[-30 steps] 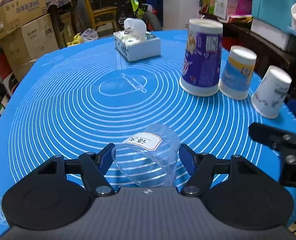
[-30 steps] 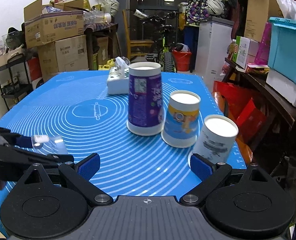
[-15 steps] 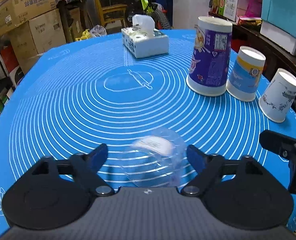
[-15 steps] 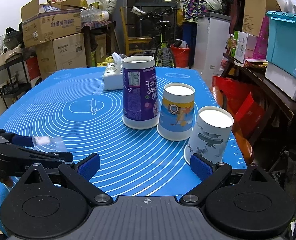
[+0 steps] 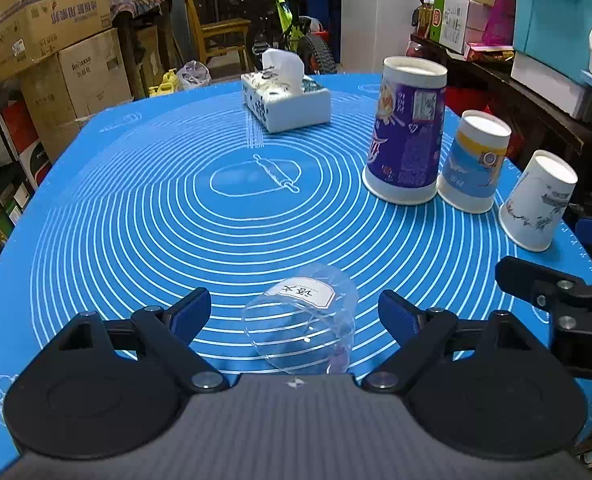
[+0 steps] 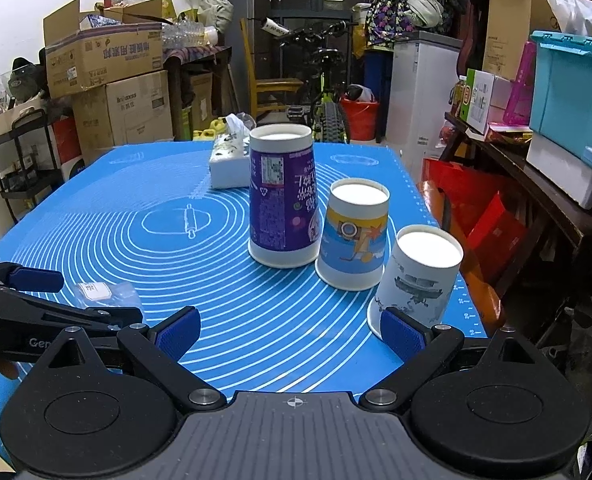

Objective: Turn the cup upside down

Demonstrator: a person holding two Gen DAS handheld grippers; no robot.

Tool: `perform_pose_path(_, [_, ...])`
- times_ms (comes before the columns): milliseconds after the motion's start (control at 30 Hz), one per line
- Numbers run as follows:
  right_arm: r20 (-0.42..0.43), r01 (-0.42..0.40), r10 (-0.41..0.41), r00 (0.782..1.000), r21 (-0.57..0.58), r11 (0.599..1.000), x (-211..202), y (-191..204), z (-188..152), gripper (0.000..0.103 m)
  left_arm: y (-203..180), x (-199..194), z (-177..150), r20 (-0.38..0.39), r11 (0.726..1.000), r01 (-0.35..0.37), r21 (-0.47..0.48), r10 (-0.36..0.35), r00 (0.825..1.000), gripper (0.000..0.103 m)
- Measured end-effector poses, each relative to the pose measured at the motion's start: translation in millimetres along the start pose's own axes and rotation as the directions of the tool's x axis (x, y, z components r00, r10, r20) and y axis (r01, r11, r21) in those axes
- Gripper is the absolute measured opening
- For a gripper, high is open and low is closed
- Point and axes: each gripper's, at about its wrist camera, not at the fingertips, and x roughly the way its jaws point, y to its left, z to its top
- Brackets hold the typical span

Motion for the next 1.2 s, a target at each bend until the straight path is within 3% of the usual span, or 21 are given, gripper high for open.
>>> perform_pose_path(167, [0.004, -0.007, 0.007, 1.000, -0.005, 1.000, -6.1, 3.0, 10.1, 0.097, 2.0, -14.7, 2.4, 0.008, 1.000, -0.011, -0.003, 0.011, 1.000, 0.092])
perform_pose_path(433, [-0.050, -0.085, 0.085, 0.995, -0.001, 0.996, -5.1, 20.8, 39.0, 0.097, 29.3, -38.5, 3.0, 0.041, 0.998, -0.060, -0.037, 0.061, 0.997, 0.096])
perform_pose_path(633, [-0.142, -0.140, 0.145, 0.979, 0.050, 0.989, 12.2, 36.8, 60.0, 0.095, 63.4, -42.6, 0.2, 0.045, 0.988, -0.117, -0.097, 0.122, 0.991, 0.097])
perform_pose_path(800, [-0.260, -0.166, 0.209, 0.943, 0.177, 0.970, 41.6, 43.6, 68.3, 0.086, 91.3, -38.4, -6.4, 0.047, 0.977, -0.157, -0.145, 0.165, 0.985, 0.097])
perform_pose_path(1067, [-0.376, -0.166, 0.294, 0.879, 0.337, 0.927, 87.1, 59.8, 61.0, 0.083, 121.2, -22.0, -14.7, 0.017, 0.957, -0.192, -0.217, 0.200, 0.980, 0.097])
perform_pose_path(1200, [-0.427, -0.160, 0.350, 0.834, 0.420, 0.894, 108.0, 64.7, 52.7, 0.080, 125.8, -18.5, -19.0, 0.012, 0.955, -0.189, -0.230, 0.197, 0.980, 0.097])
